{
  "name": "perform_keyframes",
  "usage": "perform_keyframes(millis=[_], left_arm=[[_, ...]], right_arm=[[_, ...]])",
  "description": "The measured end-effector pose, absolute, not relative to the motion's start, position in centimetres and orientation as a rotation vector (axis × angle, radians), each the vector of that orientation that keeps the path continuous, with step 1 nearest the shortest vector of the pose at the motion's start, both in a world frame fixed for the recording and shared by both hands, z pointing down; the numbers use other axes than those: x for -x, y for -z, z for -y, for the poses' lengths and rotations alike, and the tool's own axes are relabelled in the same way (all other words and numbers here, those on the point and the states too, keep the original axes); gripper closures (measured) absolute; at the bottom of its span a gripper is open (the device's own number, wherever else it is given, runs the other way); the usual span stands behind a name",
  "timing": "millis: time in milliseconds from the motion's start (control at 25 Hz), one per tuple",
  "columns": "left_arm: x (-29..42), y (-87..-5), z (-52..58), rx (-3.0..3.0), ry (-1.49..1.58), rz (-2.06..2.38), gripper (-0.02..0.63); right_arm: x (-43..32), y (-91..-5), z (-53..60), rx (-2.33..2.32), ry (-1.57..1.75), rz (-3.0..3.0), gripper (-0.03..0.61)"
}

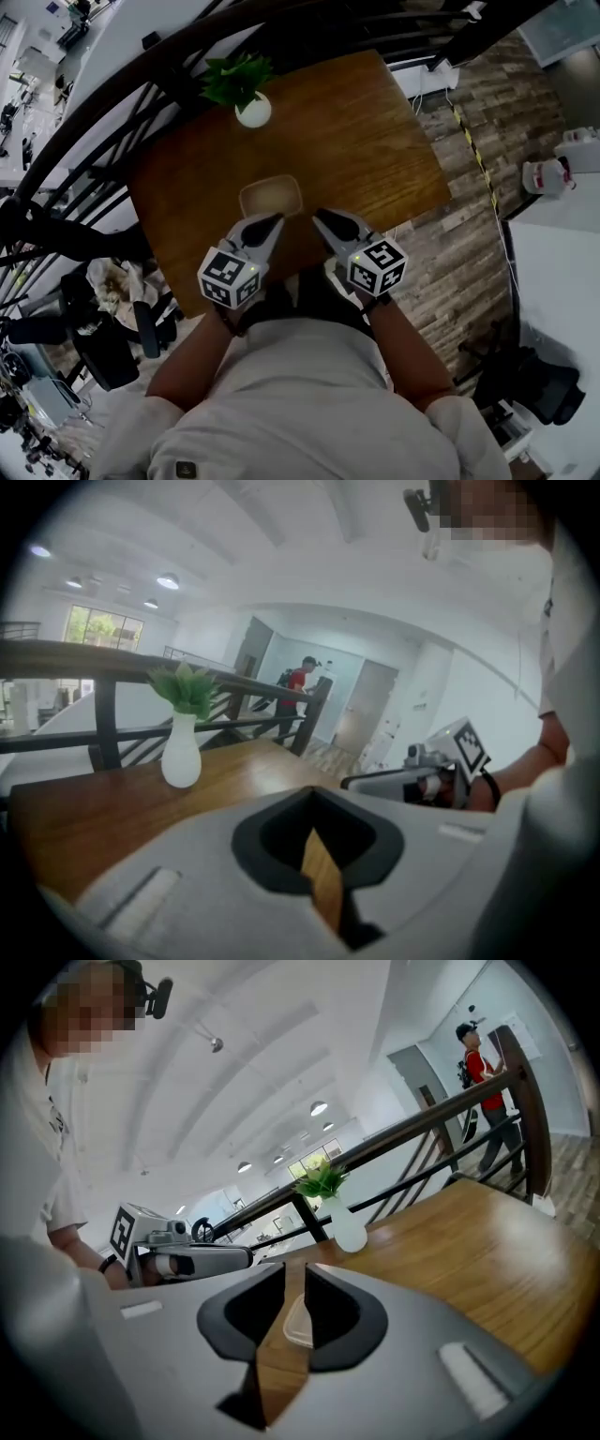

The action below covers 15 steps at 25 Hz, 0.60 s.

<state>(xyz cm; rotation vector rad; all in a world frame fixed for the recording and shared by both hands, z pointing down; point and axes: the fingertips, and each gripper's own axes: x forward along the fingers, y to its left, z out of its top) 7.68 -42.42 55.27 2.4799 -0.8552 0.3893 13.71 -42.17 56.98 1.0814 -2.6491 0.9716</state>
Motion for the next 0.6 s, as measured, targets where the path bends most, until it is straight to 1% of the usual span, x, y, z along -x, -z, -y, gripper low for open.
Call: perform_keyframes(millis=[360,600], left_arm=[[-7.8,-63.1,44.2,-2.375,-0.470,0.916,0.611],[-8.3,-66.3,44.6,-2.339,-0.498,0.925,0.611]], right_arm=[[-14.4,-65.3,43.6,-0.964,-1.152,2.601,0.486],[-14.3,-70.2,44.1,-0.881,-1.271,2.552,0.471]])
